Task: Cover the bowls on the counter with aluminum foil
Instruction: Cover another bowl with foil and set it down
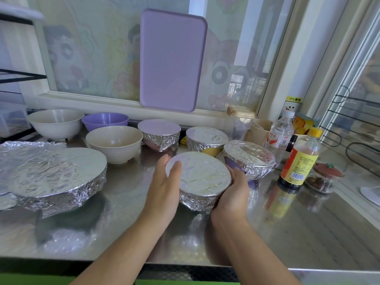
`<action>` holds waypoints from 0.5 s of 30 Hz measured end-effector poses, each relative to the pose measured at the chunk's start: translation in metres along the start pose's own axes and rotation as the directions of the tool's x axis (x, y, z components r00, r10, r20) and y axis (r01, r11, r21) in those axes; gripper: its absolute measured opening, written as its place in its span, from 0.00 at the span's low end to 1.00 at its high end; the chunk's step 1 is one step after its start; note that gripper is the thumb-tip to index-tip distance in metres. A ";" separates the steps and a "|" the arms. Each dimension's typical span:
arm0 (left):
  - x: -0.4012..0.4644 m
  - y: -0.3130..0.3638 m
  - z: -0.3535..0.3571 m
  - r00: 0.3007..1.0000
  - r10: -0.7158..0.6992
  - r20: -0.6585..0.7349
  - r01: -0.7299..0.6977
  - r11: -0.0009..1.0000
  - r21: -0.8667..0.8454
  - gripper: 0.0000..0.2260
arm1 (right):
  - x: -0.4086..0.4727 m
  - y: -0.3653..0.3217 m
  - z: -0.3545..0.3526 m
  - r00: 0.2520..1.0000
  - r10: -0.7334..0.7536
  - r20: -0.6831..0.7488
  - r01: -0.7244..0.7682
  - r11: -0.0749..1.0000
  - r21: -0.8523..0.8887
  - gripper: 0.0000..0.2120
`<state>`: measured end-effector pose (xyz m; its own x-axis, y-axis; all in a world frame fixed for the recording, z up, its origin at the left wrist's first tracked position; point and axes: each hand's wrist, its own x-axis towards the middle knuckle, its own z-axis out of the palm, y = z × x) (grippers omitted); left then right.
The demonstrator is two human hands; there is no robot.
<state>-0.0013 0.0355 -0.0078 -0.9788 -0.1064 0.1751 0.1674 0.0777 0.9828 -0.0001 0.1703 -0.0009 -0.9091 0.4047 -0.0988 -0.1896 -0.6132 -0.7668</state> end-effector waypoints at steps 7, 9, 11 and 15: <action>-0.003 -0.001 0.013 0.992 -0.081 -0.092 0.075 0.995 -0.068 0.22 | 0.009 0.012 0.001 0.999 0.026 0.031 -0.028 0.997 0.074 0.16; -0.001 -0.001 0.010 0.991 -0.095 -0.098 0.089 0.994 -0.066 0.23 | 0.009 0.013 0.002 0.997 0.050 0.055 -0.052 0.998 0.020 0.16; -0.001 0.000 0.004 0.989 -0.087 -0.118 0.082 0.995 -0.052 0.23 | 0.010 0.014 0.005 0.996 0.053 0.076 -0.049 0.997 -0.051 0.15; -0.005 -0.002 -0.009 0.995 -0.044 -0.087 0.040 0.998 -0.048 0.24 | 0.043 0.001 -0.004 0.999 -0.023 0.034 0.029 0.977 -0.210 0.23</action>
<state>0.0042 0.0269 -0.0104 -0.9712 -0.1960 0.1357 0.1333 0.0253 0.9907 -0.0375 0.1896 -0.0088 -0.9167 0.3951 -0.0596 -0.1342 -0.4450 -0.8854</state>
